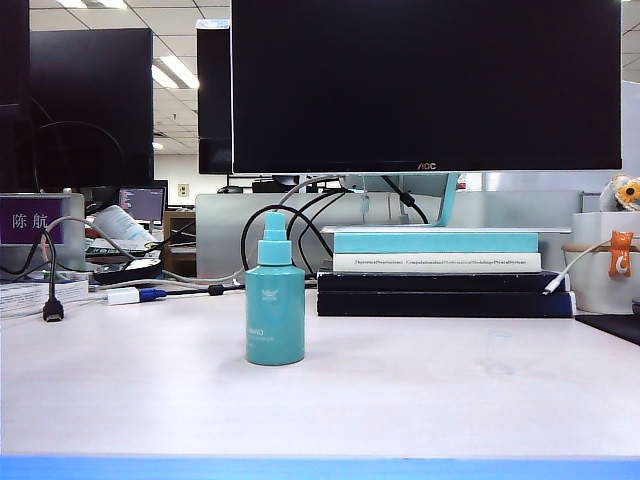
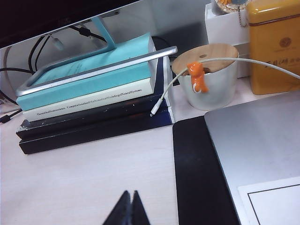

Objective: Pick up the sprayer with the left hand, pick up its lid with the right hand then put the lid on the sprayer.

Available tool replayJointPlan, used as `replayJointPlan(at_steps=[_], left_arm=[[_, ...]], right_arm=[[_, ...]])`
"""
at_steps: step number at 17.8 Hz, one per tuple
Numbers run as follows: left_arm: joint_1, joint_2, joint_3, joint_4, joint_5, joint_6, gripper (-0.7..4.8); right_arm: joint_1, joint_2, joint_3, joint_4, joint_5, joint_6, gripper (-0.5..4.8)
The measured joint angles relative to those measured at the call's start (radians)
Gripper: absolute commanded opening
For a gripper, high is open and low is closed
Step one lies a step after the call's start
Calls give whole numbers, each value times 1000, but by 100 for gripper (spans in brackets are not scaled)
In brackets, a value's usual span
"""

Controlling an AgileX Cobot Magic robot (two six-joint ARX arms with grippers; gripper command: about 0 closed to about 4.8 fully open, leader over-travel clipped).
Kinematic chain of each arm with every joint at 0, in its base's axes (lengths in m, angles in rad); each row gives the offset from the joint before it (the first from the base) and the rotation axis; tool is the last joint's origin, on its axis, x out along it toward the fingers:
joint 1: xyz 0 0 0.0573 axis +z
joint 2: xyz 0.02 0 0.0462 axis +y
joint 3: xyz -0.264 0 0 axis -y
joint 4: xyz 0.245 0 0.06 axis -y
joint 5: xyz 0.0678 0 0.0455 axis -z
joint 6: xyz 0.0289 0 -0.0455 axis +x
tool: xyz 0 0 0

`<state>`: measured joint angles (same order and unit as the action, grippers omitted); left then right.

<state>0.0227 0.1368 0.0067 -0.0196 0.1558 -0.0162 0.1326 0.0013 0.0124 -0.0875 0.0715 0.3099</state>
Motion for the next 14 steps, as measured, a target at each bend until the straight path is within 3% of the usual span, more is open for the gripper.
replayJointPlan(at_steps=[7, 10, 11, 13, 14], left_arm=[[0, 0, 0, 0, 8, -43, -5], [0, 0, 0, 71, 205, -68, -5], [0, 0, 1, 135, 243, -110, -5], [0, 10, 75, 200, 193, -326, -5], [0, 27, 134, 204, 192, -337, -5]], right_arm=[[0, 0, 0, -1, 0, 0, -1], [0, 0, 0, 0, -40, 0, -1], [0, 0, 0, 7, -68, 1, -2], [0, 0, 31, 0, -37, 48, -2], [0, 0, 62, -15, -2, 69, -2]])
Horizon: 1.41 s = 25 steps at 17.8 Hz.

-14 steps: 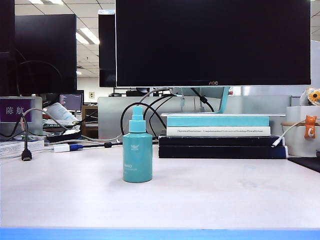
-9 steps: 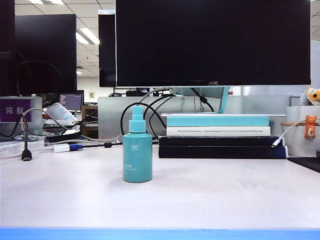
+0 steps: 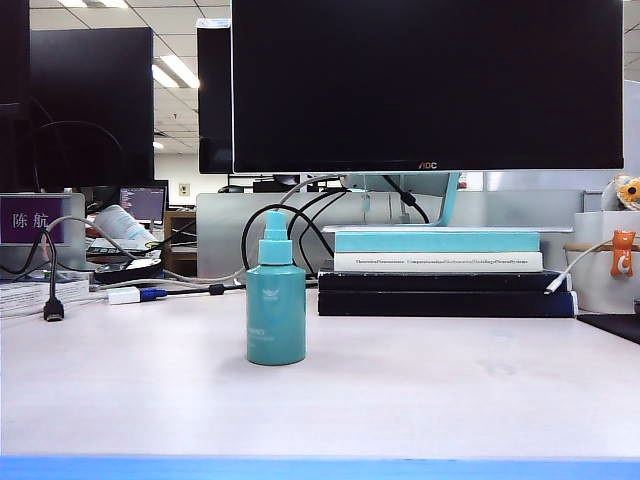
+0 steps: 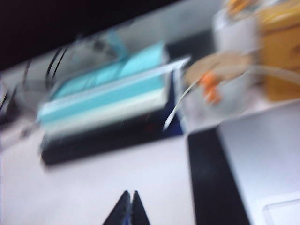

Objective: Pick up the sprayer with the left hand, pick up its lid with the right hand then put the lid on the sprayer.

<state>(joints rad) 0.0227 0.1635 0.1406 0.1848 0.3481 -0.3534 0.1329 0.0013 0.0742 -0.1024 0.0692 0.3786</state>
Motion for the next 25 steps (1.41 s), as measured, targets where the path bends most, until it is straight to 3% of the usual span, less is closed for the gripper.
replayJointPlan(at_steps=[3, 5, 7, 8, 9, 10, 11, 12, 13, 14, 15, 16, 20, 22, 25], left_arm=[[0, 158, 161, -3, 7, 89, -5], [0, 335, 224, 44, 125, 192, -5], [0, 500, 232, 185, 275, 241, -3], [0, 567, 231, 248, 341, 261, 37], [-1, 682, 235, 375, 441, 288, 123], [-1, 772, 237, 436, 480, 314, 205], [-3, 833, 236, 456, 499, 329, 346], [-21, 902, 233, 468, 515, 337, 431], [-47, 954, 235, 494, 517, 338, 453], [-79, 1003, 235, 515, 516, 339, 453], [-109, 1040, 235, 533, 516, 351, 453], [-145, 1077, 235, 549, 517, 378, 453], [-297, 1217, 235, 627, 510, 563, 453], [-337, 1310, 235, 693, 477, 592, 468], [-338, 1461, 235, 813, 470, 601, 479]], right_arm=[[0, 2, 92, -13, 72, 10, -2], [0, 59, 146, -11, 93, 10, -2], [0, 139, 182, -7, 92, -3, -1], [0, 180, 195, 1, 92, -19, -1], [0, 253, 207, 33, 82, -72, -1], [-1, 321, 208, 89, 40, -142, -1], [-1, 373, 208, 133, -22, -213, -1], [0, 422, 208, 182, -95, -268, 1], [0, 465, 208, 230, -148, -286, 55], [0, 525, 211, 289, -192, -294, 188], [0, 583, 212, 324, -219, -298, 356], [0, 650, 211, 342, -242, -298, 377], [2, 903, 210, 477, -401, -294, 378], [13, 1036, 210, 548, -457, -295, 396], [30, 1173, 210, 632, -463, -297, 421]])
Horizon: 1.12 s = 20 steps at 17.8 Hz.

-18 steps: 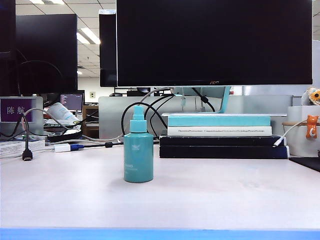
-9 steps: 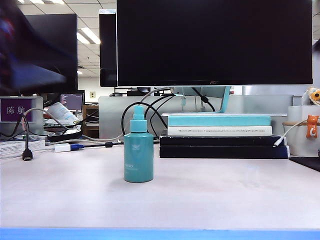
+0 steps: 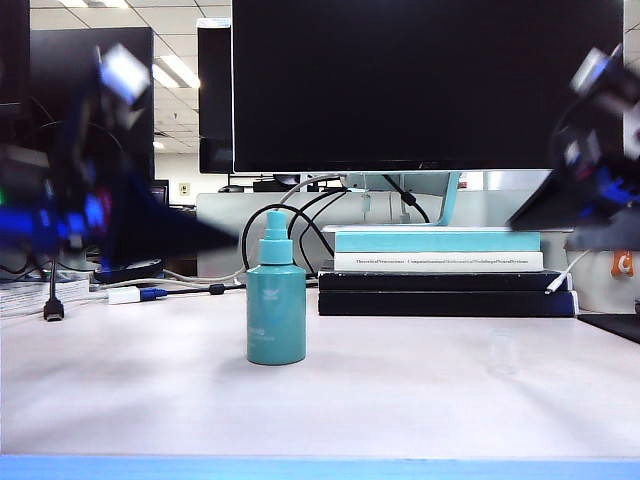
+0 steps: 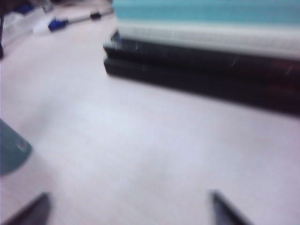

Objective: Pick up the sprayer with the left hand, pick up its lid with the right hand then put the lid on the sprayer.

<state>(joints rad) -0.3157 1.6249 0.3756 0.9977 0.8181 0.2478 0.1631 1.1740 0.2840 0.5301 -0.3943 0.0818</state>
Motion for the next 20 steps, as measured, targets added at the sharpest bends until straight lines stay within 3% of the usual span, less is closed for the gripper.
replayJointPlan(at_steps=[5, 11, 14, 16, 20], left_arm=[[0, 191, 50, 132, 9, -11, 479], [-6, 251, 153, 147, 74, -85, 479], [-6, 253, 206, 54, 139, -123, 479], [-6, 253, 224, -6, 151, -126, 479], [-8, 253, 264, -103, 197, -129, 462]], right_arm=[[46, 132, 0, 56, -4, -3, 421], [143, 188, 1, 20, 29, -68, 418], [149, 190, 0, 10, 80, -76, 414], [150, 190, 0, 10, 80, -75, 355], [148, 190, 1, -31, 66, -76, 356]])
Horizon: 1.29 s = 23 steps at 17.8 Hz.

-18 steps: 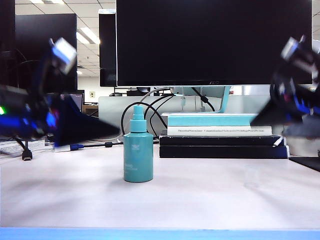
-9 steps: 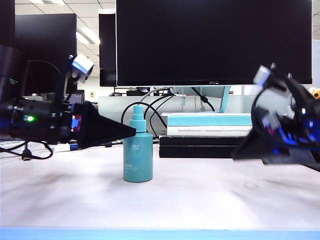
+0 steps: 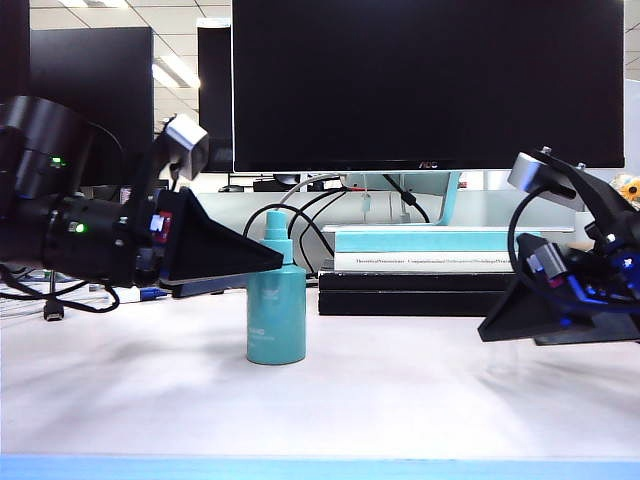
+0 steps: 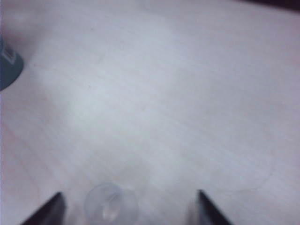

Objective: Pick up the sprayer with the left hand, pick up its lid with the right hand then put the lid on the sprayer.

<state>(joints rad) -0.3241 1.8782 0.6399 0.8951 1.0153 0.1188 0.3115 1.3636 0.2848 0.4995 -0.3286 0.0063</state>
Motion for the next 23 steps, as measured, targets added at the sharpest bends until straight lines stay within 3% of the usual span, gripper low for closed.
replayJointPlan(at_steps=[6, 10, 12, 14, 16, 17, 19, 20, 23], left_arm=[[-53, 0, 17, -80, 1, 52, 460], [-75, 0, 16, -134, -37, 102, 361], [-74, 0, 16, -136, -50, 106, 292], [-73, 0, 16, -135, -54, 113, 271], [-73, 0, 16, -133, -55, 114, 266], [-74, 0, 16, -133, -55, 115, 259], [-74, 0, 16, -132, -55, 116, 207], [-74, 0, 16, -130, -56, 116, 206], [-74, 0, 16, -130, -56, 116, 205]], right_arm=[[1, 2, 0, -2, -12, 0, 355], [1, 79, 16, 35, -13, 36, 322], [1, 121, 50, 43, -35, 46, 199], [1, 135, 67, 23, -43, 47, 197], [2, 135, 75, 14, -47, 49, 138], [1, 134, 75, 13, -47, 48, 138], [1, 134, 79, 9, -47, 49, 135], [1, 134, 79, 7, -47, 49, 105], [1, 134, 86, 11, -42, 49, 101]])
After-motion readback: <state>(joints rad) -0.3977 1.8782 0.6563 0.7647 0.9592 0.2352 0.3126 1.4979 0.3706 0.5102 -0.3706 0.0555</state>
